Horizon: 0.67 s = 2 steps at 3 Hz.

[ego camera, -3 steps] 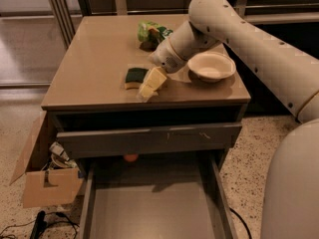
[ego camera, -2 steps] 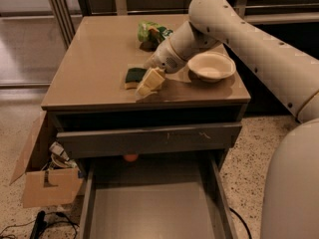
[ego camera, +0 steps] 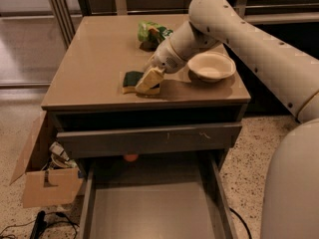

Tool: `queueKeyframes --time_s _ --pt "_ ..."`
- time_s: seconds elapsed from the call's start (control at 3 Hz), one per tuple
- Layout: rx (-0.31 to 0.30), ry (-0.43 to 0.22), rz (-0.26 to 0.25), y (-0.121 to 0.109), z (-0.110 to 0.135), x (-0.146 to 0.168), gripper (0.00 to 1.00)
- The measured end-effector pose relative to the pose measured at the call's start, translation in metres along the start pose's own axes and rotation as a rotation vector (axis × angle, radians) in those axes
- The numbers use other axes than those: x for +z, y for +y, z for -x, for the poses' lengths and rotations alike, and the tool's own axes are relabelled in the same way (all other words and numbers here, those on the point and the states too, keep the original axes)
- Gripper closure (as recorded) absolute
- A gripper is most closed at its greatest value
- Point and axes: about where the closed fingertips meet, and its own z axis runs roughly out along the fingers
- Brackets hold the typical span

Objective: Place sponge into middle drawer

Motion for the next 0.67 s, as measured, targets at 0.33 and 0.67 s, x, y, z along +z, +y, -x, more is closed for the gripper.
queueKeyframes --time_s 0.33,0.67 --pt "0.0 0.0 0.0 0.0 0.0 0.0 0.96" --pt "0.0 0.0 0.0 0.0 0.0 0.0001 1.0"
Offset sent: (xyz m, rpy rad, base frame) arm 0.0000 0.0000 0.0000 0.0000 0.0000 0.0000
